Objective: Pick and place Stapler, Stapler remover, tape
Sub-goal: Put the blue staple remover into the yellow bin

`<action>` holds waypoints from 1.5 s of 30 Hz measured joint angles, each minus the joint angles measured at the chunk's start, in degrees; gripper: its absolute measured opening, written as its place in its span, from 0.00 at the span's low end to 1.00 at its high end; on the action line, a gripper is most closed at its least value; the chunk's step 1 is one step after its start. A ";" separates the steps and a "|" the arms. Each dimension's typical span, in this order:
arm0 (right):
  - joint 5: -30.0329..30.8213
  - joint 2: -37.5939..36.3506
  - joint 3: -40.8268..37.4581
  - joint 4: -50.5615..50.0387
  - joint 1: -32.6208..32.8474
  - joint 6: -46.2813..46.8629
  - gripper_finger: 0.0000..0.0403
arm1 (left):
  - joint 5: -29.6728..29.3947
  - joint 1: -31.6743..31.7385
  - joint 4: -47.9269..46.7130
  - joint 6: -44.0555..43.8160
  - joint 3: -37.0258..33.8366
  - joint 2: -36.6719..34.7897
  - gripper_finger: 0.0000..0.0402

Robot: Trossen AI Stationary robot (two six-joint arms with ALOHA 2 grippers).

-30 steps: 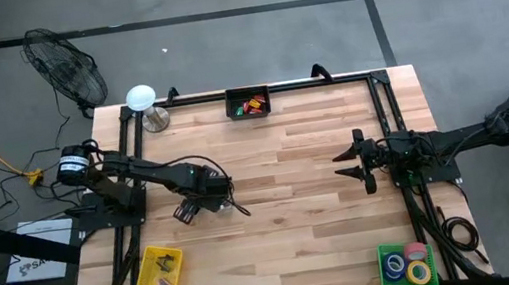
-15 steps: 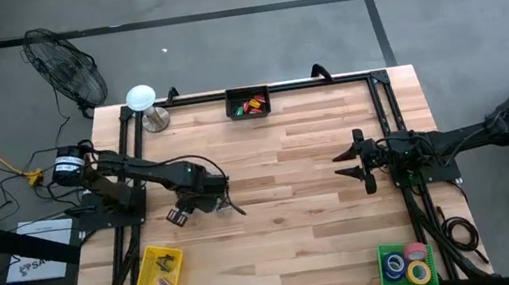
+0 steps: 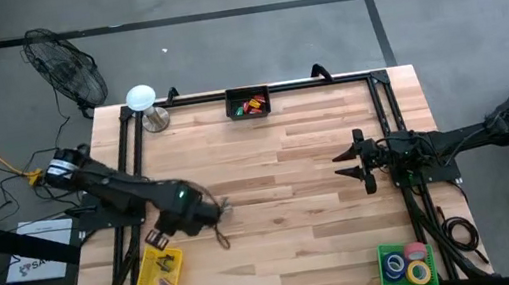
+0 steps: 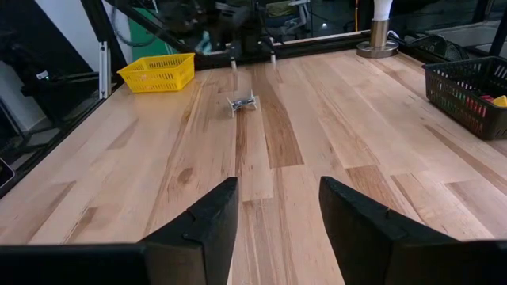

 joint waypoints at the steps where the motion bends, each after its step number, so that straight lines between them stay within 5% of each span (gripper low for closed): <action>1: -0.02 0.01 0.00 0.00 0.02 0.00 0.42 | 0.83 -1.73 0.27 -2.23 0.12 -0.43 0.22; 14: 0.00 0.79 0.00 -0.02 0.00 0.00 0.42 | 7.52 -26.05 5.55 -40.24 0.14 -2.33 0.23; 22: 0.00 0.81 0.00 -0.02 0.00 0.00 0.42 | 1.94 -35.85 14.44 -59.16 0.14 -2.24 0.23; 27: -0.01 0.81 0.00 -0.02 0.00 0.00 0.43 | -3.57 -38.25 17.85 -64.95 -0.07 -2.22 0.23; 40: 0.00 0.81 0.00 -0.02 0.00 0.00 0.43 | 1.89 -38.09 21.58 -70.46 -7.71 -2.16 0.23; 45: 0.00 0.81 0.00 -0.02 0.02 0.00 0.43 | 2.73 -38.10 22.16 -70.98 -8.15 -2.16 0.32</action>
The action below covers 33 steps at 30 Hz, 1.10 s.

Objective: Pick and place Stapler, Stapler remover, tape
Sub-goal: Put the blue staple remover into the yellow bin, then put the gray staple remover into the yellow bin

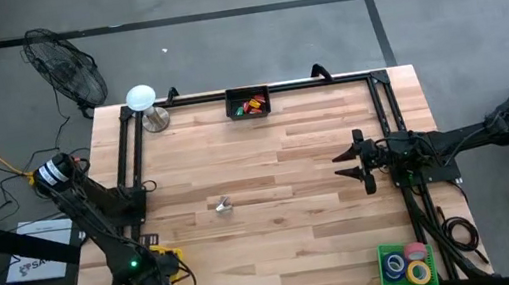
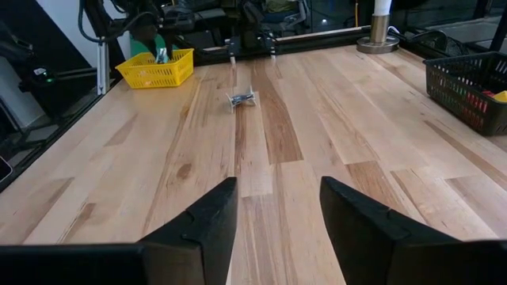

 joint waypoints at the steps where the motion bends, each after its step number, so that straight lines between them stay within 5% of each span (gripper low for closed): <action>1: 0.00 0.00 0.00 0.00 -0.01 0.00 0.42 | -0.01 0.00 -0.01 0.01 0.00 0.00 0.36; 12: 0.00 0.00 0.00 0.00 0.00 0.00 0.43 | 3.22 0.02 0.86 -0.22 0.28 -0.02 0.66; 25: 0.00 0.00 0.00 0.00 -0.02 0.00 0.43 | 2.58 1.66 -8.12 0.24 0.31 -3.17 0.67; 33: 0.00 0.00 0.00 0.00 -0.01 0.00 0.42 | -5.44 6.43 -14.64 3.67 0.31 -8.12 0.67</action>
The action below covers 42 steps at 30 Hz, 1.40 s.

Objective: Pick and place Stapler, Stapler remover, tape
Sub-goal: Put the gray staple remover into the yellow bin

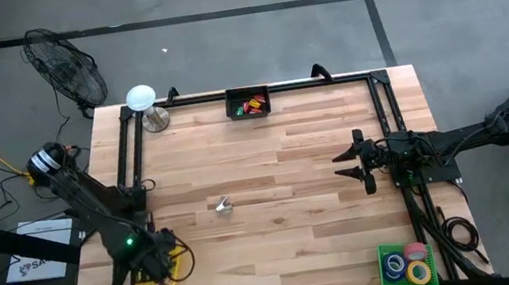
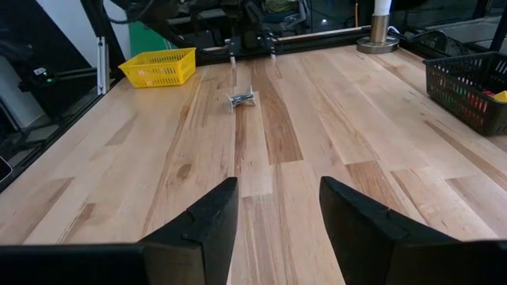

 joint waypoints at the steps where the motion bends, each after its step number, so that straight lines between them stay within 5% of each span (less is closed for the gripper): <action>1: 0.00 0.00 0.00 0.02 -0.01 0.00 0.42 | -1.80 0.77 -0.39 0.64 0.00 -0.44 0.67; 14: 0.00 0.00 0.00 0.02 0.01 0.00 0.42 | -25.37 11.62 3.75 8.63 -1.87 -1.32 0.67; 27: 0.00 0.00 0.00 0.01 0.02 0.00 0.42 | -35.28 18.00 14.92 10.14 -9.47 -1.32 0.67; 42: 0.00 0.00 0.00 0.01 -0.01 0.00 0.42 | -39.21 23.81 43.46 13.36 -22.22 -1.32 0.67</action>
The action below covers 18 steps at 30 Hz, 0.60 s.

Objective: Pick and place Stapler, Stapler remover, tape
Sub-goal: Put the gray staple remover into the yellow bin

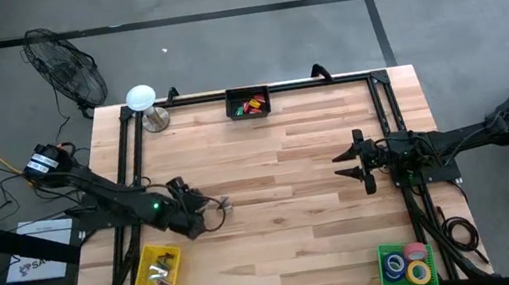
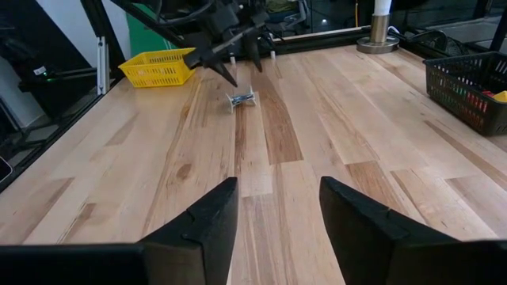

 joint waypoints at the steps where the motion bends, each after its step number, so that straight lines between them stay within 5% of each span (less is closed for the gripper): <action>1: 0.00 0.00 -0.01 0.00 0.00 0.00 0.42 | -0.03 0.39 1.87 0.35 -0.74 0.02 0.67; 7: 0.00 0.00 0.00 0.01 0.00 0.00 0.43 | 3.81 1.78 15.12 4.28 -5.09 0.02 0.67; 18: 0.00 -0.01 0.00 0.01 0.00 0.00 0.43 | 2.40 1.78 22.91 4.71 -5.97 3.62 0.67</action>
